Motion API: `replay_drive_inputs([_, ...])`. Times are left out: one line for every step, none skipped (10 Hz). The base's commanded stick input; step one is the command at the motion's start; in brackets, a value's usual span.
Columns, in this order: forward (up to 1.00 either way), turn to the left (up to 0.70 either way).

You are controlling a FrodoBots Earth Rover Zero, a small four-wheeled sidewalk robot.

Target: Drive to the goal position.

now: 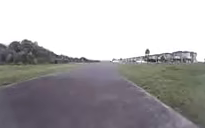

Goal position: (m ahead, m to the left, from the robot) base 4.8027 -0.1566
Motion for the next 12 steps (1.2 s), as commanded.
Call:
replay_drive_inputs([0.7,0.02])
replay_drive_inputs([0.7,0.02])
replay_drive_inputs([0.7,0.02])
replay_drive_inputs([0.7,0.02])
replay_drive_inputs([0.7,0.02])
replay_drive_inputs([0.7,0.02])
replay_drive_inputs([0.7,0.02])
replay_drive_inputs([0.7,0.02])
replay_drive_inputs([0.7,0.02])
replay_drive_inputs([0.7,0.02])
replay_drive_inputs([0.7,0.02])
replay_drive_inputs([0.7,0.02])
